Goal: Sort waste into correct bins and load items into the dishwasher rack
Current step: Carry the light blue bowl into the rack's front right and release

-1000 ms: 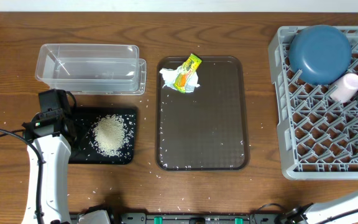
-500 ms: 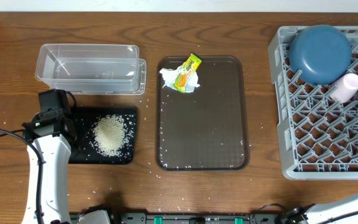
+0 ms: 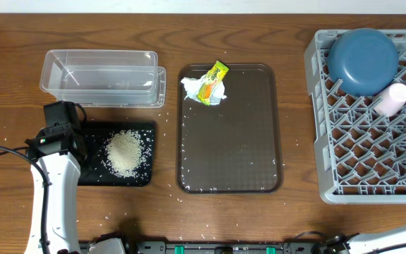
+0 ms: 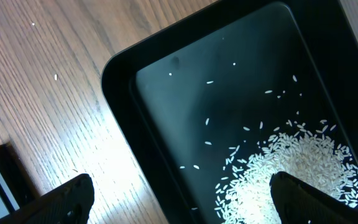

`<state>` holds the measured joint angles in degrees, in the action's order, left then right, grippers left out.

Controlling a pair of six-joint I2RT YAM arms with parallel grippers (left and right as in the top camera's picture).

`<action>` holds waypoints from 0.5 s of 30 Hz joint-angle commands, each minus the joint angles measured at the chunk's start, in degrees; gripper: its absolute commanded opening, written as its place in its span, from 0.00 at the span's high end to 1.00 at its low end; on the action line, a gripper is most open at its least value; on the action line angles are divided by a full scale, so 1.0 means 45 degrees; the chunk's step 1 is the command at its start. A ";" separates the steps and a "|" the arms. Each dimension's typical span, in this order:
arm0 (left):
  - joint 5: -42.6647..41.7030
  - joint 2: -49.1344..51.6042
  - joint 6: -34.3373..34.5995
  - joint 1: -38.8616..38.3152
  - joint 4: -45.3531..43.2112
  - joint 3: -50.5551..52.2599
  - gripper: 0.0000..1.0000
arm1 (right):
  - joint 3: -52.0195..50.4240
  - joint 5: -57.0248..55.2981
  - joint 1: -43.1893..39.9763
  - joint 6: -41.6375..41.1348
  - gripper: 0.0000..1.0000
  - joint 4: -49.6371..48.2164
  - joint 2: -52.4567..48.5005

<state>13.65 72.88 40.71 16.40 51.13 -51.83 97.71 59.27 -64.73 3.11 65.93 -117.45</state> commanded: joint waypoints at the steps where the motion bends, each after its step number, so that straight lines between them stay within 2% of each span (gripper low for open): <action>1: 0.0063 0.0073 0.0117 0.0044 0.0053 -0.0029 0.07 | 0.0539 -0.1506 -0.0432 -0.0617 0.76 -0.0083 0.0238; 15: 0.0063 0.0073 0.0117 0.0044 0.0053 -0.0029 0.07 | 0.1195 -0.3560 -0.0291 -0.1637 0.69 -0.0704 0.2463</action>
<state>13.65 72.88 40.71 16.40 51.16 -51.83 101.45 45.36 -67.00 -2.70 63.35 -109.91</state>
